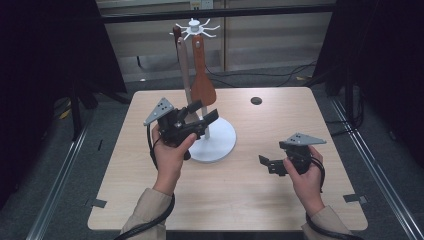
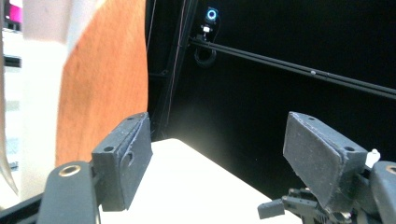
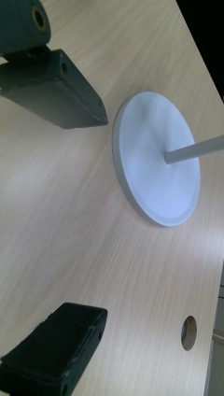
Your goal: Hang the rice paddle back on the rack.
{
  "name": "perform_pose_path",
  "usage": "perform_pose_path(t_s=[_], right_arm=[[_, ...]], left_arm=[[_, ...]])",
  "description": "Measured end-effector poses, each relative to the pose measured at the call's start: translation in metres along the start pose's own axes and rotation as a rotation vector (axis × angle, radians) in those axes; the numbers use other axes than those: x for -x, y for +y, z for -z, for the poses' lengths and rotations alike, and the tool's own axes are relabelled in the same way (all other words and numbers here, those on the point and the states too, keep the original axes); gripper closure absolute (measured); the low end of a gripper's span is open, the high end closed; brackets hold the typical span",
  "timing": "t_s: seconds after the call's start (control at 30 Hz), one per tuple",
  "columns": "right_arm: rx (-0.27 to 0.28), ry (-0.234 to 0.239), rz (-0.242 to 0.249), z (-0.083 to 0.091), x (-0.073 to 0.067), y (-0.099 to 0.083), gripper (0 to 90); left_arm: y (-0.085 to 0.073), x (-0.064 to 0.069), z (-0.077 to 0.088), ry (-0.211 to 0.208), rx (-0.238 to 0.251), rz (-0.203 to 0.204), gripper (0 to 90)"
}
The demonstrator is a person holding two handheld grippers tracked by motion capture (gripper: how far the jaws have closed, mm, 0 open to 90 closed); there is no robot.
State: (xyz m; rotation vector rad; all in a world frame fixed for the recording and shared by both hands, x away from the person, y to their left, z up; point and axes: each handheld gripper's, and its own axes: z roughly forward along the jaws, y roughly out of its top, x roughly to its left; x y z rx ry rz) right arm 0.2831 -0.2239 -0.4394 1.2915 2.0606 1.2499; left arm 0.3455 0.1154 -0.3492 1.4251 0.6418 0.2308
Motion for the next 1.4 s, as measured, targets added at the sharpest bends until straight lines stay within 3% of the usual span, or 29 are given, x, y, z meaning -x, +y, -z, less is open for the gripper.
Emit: perform_pose_path(t_s=[0.1, 0.17, 0.27, 0.87, 1.27, 1.4], right_arm=[[0.000, 0.000, -0.001, 0.000, 0.000, 0.000, 6.8], [0.000, 0.000, 0.000, 0.000, 0.000, 0.000, 6.9], [-0.001, -0.002, 0.001, 0.000, 0.001, 0.000, 6.8], [-0.005, 0.000, -0.001, 0.000, 0.000, -0.001, 6.9], [-0.009, -0.002, 0.007, 0.000, 0.001, -0.002, 6.8], [-0.013, -0.005, 0.010, 0.000, 0.001, -0.003, 6.9]], left_arm=[[-0.004, 0.002, 0.000, -0.011, -0.009, -0.008, 22.3], [-0.007, 0.004, -0.001, -0.017, -0.002, 0.012, 21.5], [-0.012, 0.003, 0.000, -0.020, -0.022, -0.005, 20.6], [-0.041, 0.005, 0.002, -0.048, -0.060, 0.030, 17.1], [-0.064, 0.010, -0.001, -0.072, -0.144, 0.013, 15.2], [-0.067, 0.009, -0.001, -0.059, -0.158, 0.007, 14.4]])
